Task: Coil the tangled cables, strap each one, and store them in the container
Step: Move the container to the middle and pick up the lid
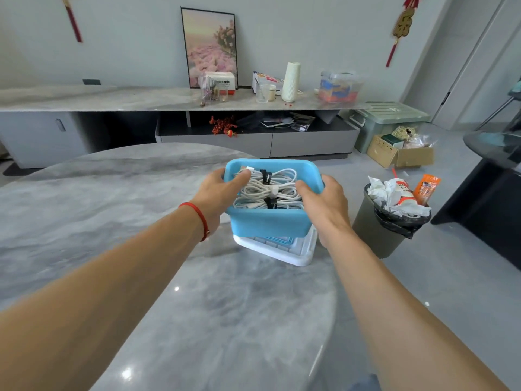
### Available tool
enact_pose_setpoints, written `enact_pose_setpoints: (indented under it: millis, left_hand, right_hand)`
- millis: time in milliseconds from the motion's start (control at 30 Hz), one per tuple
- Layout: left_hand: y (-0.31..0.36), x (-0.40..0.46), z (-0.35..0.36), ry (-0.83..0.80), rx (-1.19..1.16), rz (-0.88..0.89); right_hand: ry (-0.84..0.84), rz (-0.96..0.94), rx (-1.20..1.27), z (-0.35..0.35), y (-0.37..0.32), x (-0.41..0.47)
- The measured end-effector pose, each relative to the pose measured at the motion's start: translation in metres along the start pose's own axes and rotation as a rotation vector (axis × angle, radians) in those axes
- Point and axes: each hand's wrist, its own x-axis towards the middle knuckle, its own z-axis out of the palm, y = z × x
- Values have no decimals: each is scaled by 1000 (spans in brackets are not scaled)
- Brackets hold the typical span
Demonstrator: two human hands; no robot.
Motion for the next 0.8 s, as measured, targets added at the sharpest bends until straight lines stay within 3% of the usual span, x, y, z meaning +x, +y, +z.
enact_pose_setpoints:
  millis: [167, 333, 400, 467, 533, 600, 667, 733, 800]
  left_hand:
    - [-16, -52, -86, 123, 41, -30]
    - [-46, -103, -162, 426, 234, -109]
    - [-56, -122, -187, 471, 308, -181]
    - [-68, -133, -197, 402, 381, -248]
    - [-76, -141, -199, 368, 521, -206]
    - [-73, -143, -201, 382, 770, 30]
    - [-62, -143, -201, 255, 964, 300]
    - [-56, -142, -196, 55, 1040, 323]
    - [-55, -139, -186, -82, 1046, 228]
  right_hand:
    - [-236, -64, -89, 43, -34, -54]
    - [-468, -181, -223, 88, -56, -103]
    - [-572, -210, -290, 106, -58, -121]
    - [-654, -237, -455, 114, -55, -130]
    - [-675, -310, -663, 115, -51, -133]
    - [-621, -451, -828, 115, -53, -131]
    - [-546, -573, -936, 113, -56, -129]
    - [-480, -629, -899, 108, -61, -122]
    - [-525, -743, -679, 103, -64, -113]
